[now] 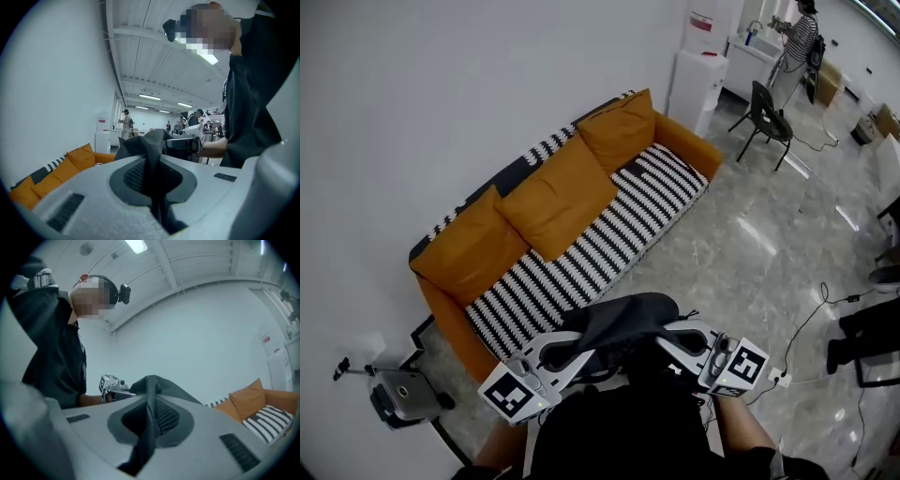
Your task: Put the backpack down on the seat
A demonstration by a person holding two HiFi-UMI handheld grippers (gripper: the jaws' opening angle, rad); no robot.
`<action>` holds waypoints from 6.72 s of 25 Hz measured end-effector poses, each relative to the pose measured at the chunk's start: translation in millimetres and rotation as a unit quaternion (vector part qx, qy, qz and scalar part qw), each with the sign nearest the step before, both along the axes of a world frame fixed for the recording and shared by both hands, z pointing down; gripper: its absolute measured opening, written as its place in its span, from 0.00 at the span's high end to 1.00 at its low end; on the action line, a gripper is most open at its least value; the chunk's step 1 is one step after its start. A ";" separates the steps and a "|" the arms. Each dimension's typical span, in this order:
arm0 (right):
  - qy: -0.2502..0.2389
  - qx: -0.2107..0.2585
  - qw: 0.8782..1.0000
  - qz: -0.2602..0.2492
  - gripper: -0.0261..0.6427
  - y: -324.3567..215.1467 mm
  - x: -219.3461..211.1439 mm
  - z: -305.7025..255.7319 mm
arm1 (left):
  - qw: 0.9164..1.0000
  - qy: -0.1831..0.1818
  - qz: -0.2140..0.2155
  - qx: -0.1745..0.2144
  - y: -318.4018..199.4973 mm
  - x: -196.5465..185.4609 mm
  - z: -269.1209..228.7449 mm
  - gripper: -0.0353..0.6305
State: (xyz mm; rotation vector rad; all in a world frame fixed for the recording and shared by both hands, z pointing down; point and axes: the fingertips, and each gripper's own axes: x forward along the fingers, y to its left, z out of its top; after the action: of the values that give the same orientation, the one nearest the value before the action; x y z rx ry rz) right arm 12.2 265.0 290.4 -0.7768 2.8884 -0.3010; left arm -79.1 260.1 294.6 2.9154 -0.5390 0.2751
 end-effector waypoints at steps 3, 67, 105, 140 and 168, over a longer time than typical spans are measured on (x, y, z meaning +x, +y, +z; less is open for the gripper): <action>-0.003 0.008 1.000 -0.020 0.92 -19.6 23.0 -3.9 | 1.000 -0.004 -0.017 0.004 -16.0 22.0 -4.8 0.90; 0.035 -0.010 0.996 -0.082 0.92 -426.4 119.2 16.3 | 0.996 0.029 -0.083 -0.032 -412.2 120.2 24.7 0.90; 0.085 -0.160 0.866 -0.467 0.92 -574.9 53.8 196.6 | 0.869 0.038 -0.456 -0.186 -512.1 83.2 210.8 0.90; 0.133 -0.089 0.884 -0.439 0.92 -633.1 -26.4 299.9 | 0.882 0.002 -0.442 -0.164 -576.6 5.3 322.7 0.90; 0.193 -0.013 0.902 -0.386 0.92 -699.3 -68.9 337.6 | 0.881 -0.027 -0.449 -0.148 -640.5 -43.0 359.6 0.90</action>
State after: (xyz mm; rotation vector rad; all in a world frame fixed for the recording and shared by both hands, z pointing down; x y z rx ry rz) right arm -56.7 -434.3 628.0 0.4137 3.4399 -0.2772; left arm -122.2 -380.4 654.3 2.0758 -1.5917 0.2648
